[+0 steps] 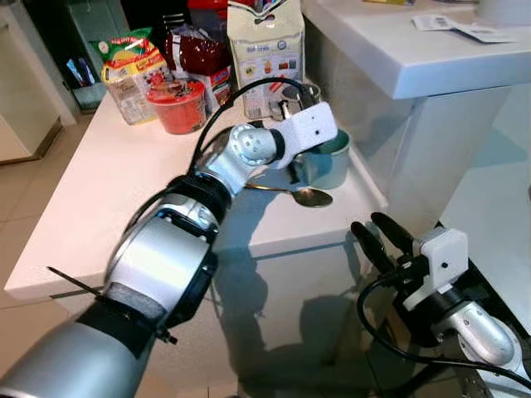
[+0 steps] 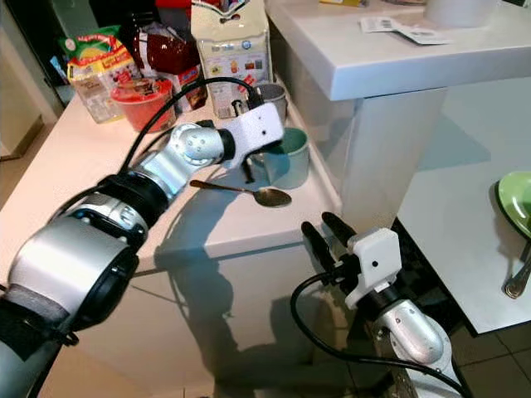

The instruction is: Setting the table

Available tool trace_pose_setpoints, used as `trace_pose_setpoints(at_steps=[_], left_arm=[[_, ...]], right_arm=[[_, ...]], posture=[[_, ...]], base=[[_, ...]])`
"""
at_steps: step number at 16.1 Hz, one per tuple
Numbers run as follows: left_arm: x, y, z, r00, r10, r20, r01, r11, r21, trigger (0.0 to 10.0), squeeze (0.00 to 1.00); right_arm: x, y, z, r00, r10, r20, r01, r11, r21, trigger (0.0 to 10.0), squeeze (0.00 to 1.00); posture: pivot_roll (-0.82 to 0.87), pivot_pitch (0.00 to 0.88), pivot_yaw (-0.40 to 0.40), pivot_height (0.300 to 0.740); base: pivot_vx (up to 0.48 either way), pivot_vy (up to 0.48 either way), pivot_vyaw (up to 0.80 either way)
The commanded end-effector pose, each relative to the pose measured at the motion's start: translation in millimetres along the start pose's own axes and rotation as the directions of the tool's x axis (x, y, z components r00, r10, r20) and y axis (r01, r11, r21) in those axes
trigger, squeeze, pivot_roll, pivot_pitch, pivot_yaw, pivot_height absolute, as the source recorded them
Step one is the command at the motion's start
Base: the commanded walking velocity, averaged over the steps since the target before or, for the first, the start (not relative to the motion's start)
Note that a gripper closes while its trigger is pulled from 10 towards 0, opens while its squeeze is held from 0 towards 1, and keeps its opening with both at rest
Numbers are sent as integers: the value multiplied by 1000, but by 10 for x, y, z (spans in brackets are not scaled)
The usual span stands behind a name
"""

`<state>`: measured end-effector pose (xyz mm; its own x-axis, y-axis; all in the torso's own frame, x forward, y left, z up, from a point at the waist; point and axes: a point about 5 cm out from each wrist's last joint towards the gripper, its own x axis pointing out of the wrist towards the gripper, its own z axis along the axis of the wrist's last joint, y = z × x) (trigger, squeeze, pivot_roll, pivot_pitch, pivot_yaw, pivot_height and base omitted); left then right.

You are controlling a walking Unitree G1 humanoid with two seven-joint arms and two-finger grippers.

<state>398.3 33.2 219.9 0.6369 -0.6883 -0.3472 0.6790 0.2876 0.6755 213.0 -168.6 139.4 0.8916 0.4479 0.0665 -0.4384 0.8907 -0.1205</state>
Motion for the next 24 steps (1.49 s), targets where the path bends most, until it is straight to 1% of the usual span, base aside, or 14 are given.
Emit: trace_pose_setpoints(at_steps=[1, 3, 4, 6, 9, 12, 13, 14, 15, 16, 19, 20, 22, 24], left_arm=[[-8, -179, -252, 987, -108, -115, 108, 994, -12, 10000, 0], [-25, -141, -248, 990, -89, -107, 89, 996, -6, 10000, 0], [-40, -31, -171, 998, -22, -63, 20, 999, -41, 10000, 0], [-69, 144, -24, 997, 71, 0, -71, 994, -81, 10000, 0], [-89, 272, 124, 986, 155, 59, -151, 985, -79, 10000, 0], [-127, 403, 248, 967, 230, 111, -216, 968, -125, 10000, 0], [-143, 441, 274, 963, 245, 114, -232, 966, -118, 10000, 0], [-174, 497, 273, 961, 261, 93, -252, 963, -97, 10000, 0], [-179, 504, 269, 961, 261, 89, -253, 963, -96, 10000, 0], [-205, 517, 199, 969, 245, 43, -242, 968, -68, 10000, 0], [-243, 458, -48, 976, 204, -80, -205, 979, 0, 10000, 0], [-255, 450, -102, 974, 201, -107, -202, 979, 5, 10000, 0], [-272, 426, -182, 972, 183, -148, -181, 983, 24, 10000, 0], [-234, 319, -220, 982, 107, -158, -104, 994, 28, 10000, 0]], right_arm=[[15, 24, 53, 1000, 7, 15, -7, 1000, 6, 10000, 0], [12, 45, 56, 1000, 9, 10, -9, 1000, 8, 10000, 0], [8, 43, 58, 1000, 9, 6, -9, 1000, 8, 10000, 0], [6, 37, 50, 1000, 10, -2, -10, 1000, 10, 10000, 0], [13, 30, 32, 1000, 13, -8, -13, 1000, 10, 10000, 0], [-7, 19, -16, 1000, 13, -18, -13, 1000, 11, 10000, 0], [-12, 11, -32, 1000, 13, -21, -13, 1000, 11, 10000, 0], [-13, 3, -50, 1000, 13, -25, -12, 1000, 11, 10000, 0], [-12, 3, -53, 1000, 13, -25, -12, 1000, 11, 10000, 0], [-13, 4, -68, 1000, 11, -27, -11, 1000, 14, 10000, 0], [-8, 9, -78, 1000, 10, -25, -10, 1000, 20, 10000, 0], [-6, 10, -79, 1000, 11, -25, -11, 1000, 20, 10000, 0], [1, 13, -80, 1000, 16, -23, -16, 1000, 22, 10000, 0], [12, 8, -74, 1000, 21, -20, -20, 1000, 20, 10000, 0]], posture=[[-204, 0, 121, 740], [-200, 0, 117, 740], [-197, 0, 114, 740], [-193, 0, 110, 740], [-193, 0, 108, 740], [-193, 0, 106, 740], [-191, 0, 104, 740], [-189, 0, 104, 740], [-187, 0, 105, 740], [-185, 0, 106, 740], [-177, 0, 104, 740], [-175, 0, 102, 740], [-167, 0, 98, 740], [-158, 0, 94, 740]], base=[[0, 0, 0], [0, 0, 0], [0, 0, 0], [0, 0, 0], [0, 0, 0], [0, 0, 0], [0, 0, 0], [0, 0, 0], [0, 0, 0], [0, 0, 0], [0, 0, 0], [0, 0, 0], [0, 0, 0], [0, 0, 0]])
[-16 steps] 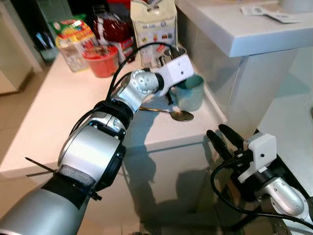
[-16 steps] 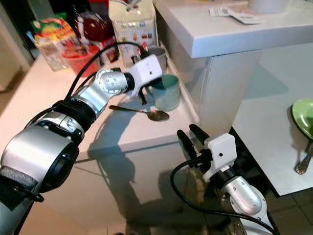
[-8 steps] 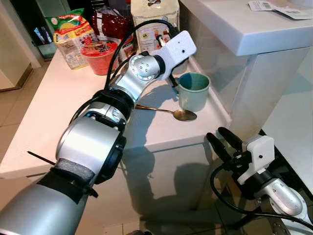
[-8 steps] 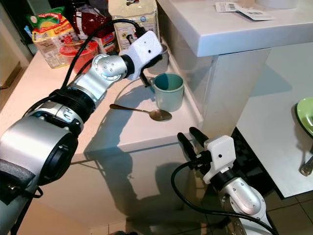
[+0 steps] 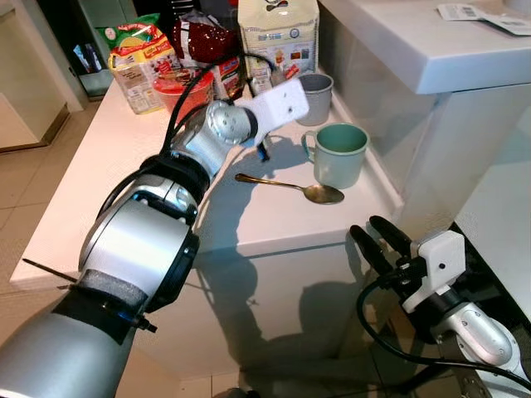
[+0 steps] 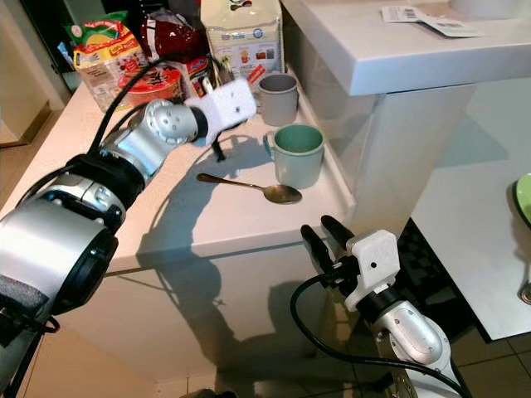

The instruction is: Setting the table

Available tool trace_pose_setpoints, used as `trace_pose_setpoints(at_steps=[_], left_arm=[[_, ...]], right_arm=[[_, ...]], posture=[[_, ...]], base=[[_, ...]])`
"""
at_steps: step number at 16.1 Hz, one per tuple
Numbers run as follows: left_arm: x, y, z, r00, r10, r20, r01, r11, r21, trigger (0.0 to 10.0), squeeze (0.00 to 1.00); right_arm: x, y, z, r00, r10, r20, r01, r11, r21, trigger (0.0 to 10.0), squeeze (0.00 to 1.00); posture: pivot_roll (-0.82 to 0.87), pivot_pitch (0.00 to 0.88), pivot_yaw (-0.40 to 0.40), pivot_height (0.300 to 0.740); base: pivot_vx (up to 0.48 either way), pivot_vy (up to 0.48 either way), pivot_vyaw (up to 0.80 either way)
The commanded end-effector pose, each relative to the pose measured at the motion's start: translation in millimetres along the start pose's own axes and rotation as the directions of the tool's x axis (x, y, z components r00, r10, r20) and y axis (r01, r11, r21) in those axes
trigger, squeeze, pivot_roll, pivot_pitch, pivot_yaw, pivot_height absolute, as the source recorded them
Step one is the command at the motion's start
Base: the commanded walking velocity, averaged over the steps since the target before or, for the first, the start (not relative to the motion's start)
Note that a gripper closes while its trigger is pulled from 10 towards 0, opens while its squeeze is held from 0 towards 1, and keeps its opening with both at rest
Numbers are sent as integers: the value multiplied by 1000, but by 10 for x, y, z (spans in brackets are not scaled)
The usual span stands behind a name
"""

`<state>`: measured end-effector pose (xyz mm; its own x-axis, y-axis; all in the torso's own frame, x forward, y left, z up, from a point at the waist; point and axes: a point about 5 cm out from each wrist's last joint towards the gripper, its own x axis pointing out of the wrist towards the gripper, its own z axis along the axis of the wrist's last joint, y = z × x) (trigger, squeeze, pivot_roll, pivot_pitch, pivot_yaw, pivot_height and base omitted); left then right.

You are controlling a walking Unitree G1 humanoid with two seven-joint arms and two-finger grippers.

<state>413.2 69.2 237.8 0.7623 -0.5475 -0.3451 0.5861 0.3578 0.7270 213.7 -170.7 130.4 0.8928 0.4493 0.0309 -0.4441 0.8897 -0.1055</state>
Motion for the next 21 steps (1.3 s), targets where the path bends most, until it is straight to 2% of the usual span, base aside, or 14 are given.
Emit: trace_pose_setpoints(at_steps=[1, 8, 12, 16, 18, 21], left_arm=[[9, -74, -39, 998, -63, -8, 63, 998, 10, 10000, 0], [67, -280, 42, 976, -196, 89, 202, 977, -64, 10000, 0], [107, -444, 103, 947, -277, 162, 296, 949, -112, 10000, 0], [116, -562, 58, 929, -331, 167, 354, 927, -127, 10000, 0], [115, -586, 31, 928, -337, 160, 357, 926, -123, 10000, 0], [112, -621, -21, 933, -336, 128, 347, 935, -76, 10000, 0]], right_arm=[[26, 20, 21, 1000, 18, 15, -18, 1000, 4, 10000, 0], [54, 22, 18, 1000, 26, 14, -26, 1000, 7, 10000, 0], [65, 29, 10, 1000, 25, 11, -25, 1000, 10, 10000, 0], [69, 41, -1, 1000, 24, 10, -25, 1000, 13, 10000, 0], [69, 46, -7, 1000, 25, 8, -25, 1000, 14, 10000, 0], [71, 52, -5, 1000, 25, 9, -25, 1000, 14, 10000, 0]], posture=[[-158, 0, 94, 740], [-146, 0, 90, 740], [-148, 0, 93, 740], [-149, 0, 98, 740], [-148, 0, 99, 740], [-148, 0, 100, 740]], base=[[0, 0, 0], [0, 0, 0], [0, 0, 0], [0, 0, 0], [0, 0, 0], [0, 0, 0]])
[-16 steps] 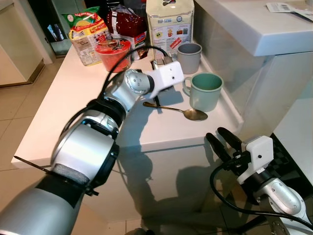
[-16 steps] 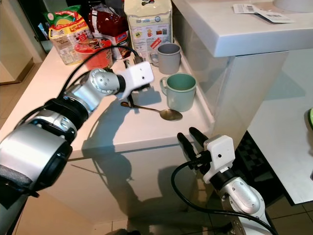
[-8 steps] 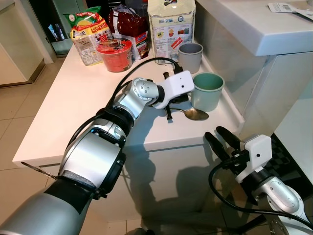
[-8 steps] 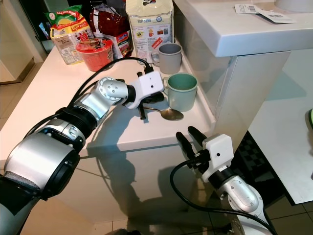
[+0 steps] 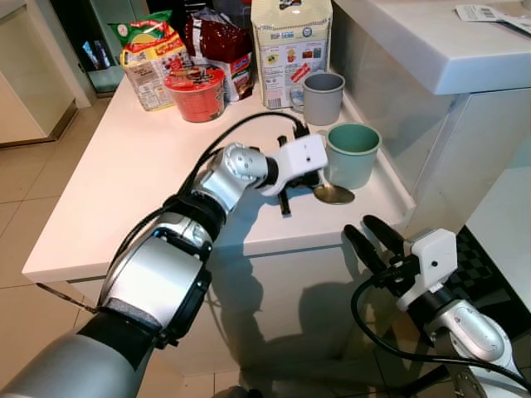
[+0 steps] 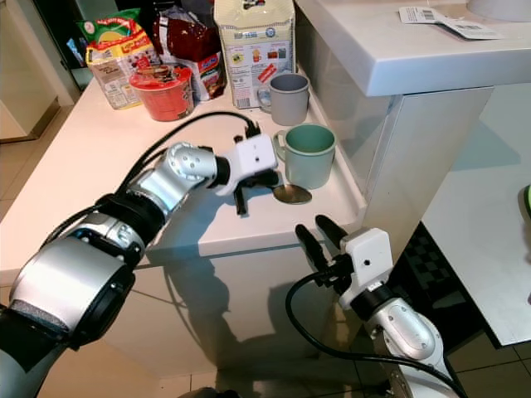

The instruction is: Setting the table

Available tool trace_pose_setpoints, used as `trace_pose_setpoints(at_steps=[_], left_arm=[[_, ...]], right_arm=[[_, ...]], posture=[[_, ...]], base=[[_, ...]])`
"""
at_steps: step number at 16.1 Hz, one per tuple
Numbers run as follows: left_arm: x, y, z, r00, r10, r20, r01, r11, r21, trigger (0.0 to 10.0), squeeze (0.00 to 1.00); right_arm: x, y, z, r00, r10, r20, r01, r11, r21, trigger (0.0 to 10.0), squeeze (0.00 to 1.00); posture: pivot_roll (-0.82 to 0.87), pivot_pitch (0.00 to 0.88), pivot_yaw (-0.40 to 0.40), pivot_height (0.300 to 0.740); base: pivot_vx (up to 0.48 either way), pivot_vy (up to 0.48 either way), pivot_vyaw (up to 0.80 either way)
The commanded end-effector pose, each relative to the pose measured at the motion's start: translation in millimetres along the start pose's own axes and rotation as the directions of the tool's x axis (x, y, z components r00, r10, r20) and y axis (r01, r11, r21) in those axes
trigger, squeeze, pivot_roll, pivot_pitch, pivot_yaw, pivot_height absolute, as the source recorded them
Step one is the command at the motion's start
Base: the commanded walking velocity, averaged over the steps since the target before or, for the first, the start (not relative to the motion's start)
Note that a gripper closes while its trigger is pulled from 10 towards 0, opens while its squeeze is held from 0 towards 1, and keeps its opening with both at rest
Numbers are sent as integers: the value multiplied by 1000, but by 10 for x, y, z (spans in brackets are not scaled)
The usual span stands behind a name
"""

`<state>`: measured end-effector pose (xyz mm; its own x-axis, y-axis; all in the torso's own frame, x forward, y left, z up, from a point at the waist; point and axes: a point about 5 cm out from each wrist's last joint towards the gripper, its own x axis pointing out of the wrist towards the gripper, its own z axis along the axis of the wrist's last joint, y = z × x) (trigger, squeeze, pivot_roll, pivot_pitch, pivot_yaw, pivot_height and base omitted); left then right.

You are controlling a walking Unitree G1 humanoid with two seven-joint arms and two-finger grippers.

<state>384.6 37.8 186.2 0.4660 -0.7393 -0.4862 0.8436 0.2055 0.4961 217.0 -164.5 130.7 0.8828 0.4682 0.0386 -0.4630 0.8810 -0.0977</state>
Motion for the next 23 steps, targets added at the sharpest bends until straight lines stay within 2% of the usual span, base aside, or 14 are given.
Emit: trace_pose_setpoints(at_steps=[1, 2, 9, 10, 11, 16, 23], left_arm=[[-41, 32, -31, 1000, 16, -18, -16, 999, 35, 10000, 725], [-49, 46, -28, 1000, 26, -17, -26, 999, 36, 10000, 1000], [-64, 68, -2, 999, 29, -25, -26, 995, 93, 10000, 1000], [-67, 71, 0, 999, 27, -27, -24, 995, 96, 10000, 945], [-73, 78, 5, 999, 26, -27, -23, 995, 98, 10000, 0], [-177, 195, 43, 999, 30, -35, -25, 990, 138, 10000, 0], [-285, 362, 204, 996, 88, 16, -89, 982, 166, 10000, 0]], right_arm=[[13, 13, -10, 1000, 5, -1, -5, 1000, 4, 10000, 0], [14, 14, -9, 1000, 6, -1, -6, 1000, 4, 10000, 0], [-11, -23, -86, 1000, 2, -15, -2, 1000, 8, 10000, 0], [-15, -27, -103, 1000, 1, -18, -1, 1000, 8, 10000, 0], [-17, -28, -116, 1000, 1, -20, -1, 1000, 9, 10000, 0], [-12, -25, -141, 1000, 2, -18, -2, 1000, 8, 10000, 0], [8, 11, -67, 1000, 9, -3, -8, 1000, 4, 10000, 0]], posture=[[-148, 0, 99, 740], [-149, 0, 100, 740], [-149, 0, 102, 740], [-150, 0, 104, 740], [-150, 0, 104, 740], [-145, 0, 104, 740], [-144, 0, 102, 740]], base=[[0, 0, 0], [0, 0, 0], [0, 0, 0], [0, 0, 0], [0, 0, 0], [0, 0, 0], [0, 0, 0]])
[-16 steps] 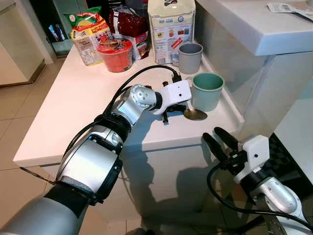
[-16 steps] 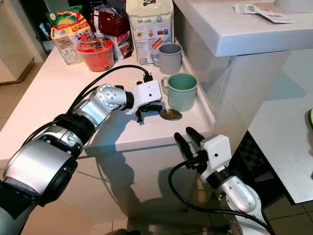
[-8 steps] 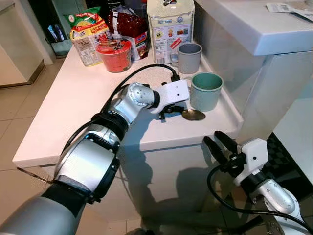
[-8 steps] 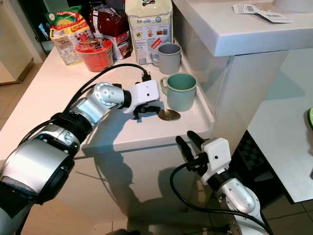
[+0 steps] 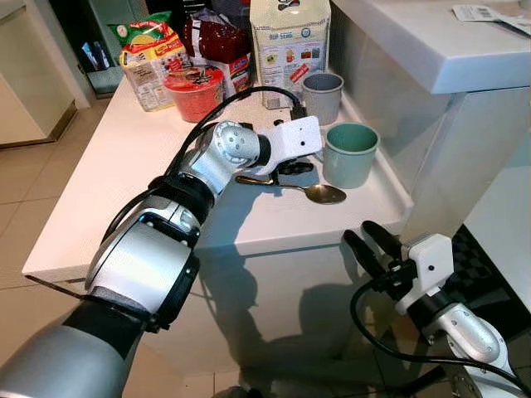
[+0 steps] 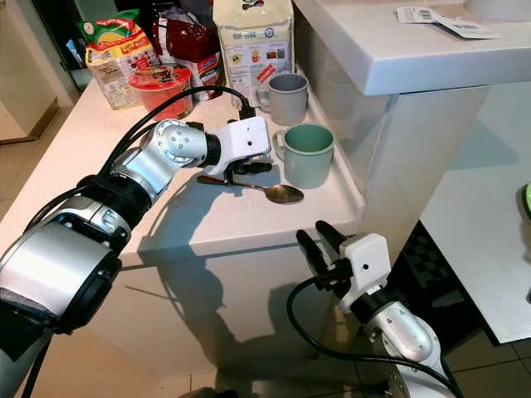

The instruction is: Setting the table

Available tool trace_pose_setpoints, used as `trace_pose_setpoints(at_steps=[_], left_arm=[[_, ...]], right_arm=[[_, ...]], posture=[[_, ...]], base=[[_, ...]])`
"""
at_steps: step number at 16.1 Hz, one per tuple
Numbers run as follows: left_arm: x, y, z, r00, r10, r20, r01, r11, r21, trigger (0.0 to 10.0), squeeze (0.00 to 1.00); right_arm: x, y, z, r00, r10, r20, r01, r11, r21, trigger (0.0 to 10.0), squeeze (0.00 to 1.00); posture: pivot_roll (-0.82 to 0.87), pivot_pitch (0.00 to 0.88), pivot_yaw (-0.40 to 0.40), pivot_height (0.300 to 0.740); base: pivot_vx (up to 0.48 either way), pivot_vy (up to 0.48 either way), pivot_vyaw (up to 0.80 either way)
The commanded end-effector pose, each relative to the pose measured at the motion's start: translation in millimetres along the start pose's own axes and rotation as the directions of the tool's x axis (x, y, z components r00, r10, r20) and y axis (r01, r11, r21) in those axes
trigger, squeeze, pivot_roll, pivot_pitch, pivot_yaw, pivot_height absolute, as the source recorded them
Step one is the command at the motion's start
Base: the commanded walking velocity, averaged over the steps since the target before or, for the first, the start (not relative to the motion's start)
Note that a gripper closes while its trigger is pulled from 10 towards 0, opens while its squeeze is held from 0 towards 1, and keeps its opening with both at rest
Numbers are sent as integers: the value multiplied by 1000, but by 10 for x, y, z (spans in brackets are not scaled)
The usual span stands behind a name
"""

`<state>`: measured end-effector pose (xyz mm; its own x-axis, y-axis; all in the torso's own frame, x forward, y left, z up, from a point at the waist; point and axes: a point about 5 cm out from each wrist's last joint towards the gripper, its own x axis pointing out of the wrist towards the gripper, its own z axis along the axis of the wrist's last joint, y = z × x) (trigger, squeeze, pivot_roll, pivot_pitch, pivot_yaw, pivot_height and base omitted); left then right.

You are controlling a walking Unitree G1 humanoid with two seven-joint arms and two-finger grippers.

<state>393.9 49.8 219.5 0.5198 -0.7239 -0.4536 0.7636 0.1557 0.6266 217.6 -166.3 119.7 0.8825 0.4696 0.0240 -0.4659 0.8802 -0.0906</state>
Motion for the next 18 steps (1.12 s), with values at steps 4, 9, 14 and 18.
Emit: trace_pose_setpoints(at_steps=[4, 9, 14, 18], left_arm=[[-138, 94, -23, 999, -33, -6, 33, 999, 35, 10000, 0], [-221, -38, -253, 985, -156, -70, 159, 986, 41, 10000, 0], [-125, -199, -263, 971, -230, -67, 233, 971, 47, 10000, 0], [-65, -194, -170, 977, -211, -27, 212, 977, 32, 10000, 0]], right_arm=[[18, 30, 52, 1000, 5, 11, -5, 1000, 0, 10000, 0], [33, 51, 61, 1000, 13, 10, -14, 1000, 4, 10000, 0], [44, 48, 83, 1000, 21, 13, -21, 1000, 4, 10000, 0], [42, 50, 85, 1000, 22, 11, -22, 1000, -1, 10000, 0]], posture=[[-139, 0, 103, 740], [-129, 0, 102, 740], [-130, 0, 101, 740], [-137, 0, 100, 740]], base=[[0, 0, 0], [0, 0, 0], [0, 0, 0], [0, 0, 0]])
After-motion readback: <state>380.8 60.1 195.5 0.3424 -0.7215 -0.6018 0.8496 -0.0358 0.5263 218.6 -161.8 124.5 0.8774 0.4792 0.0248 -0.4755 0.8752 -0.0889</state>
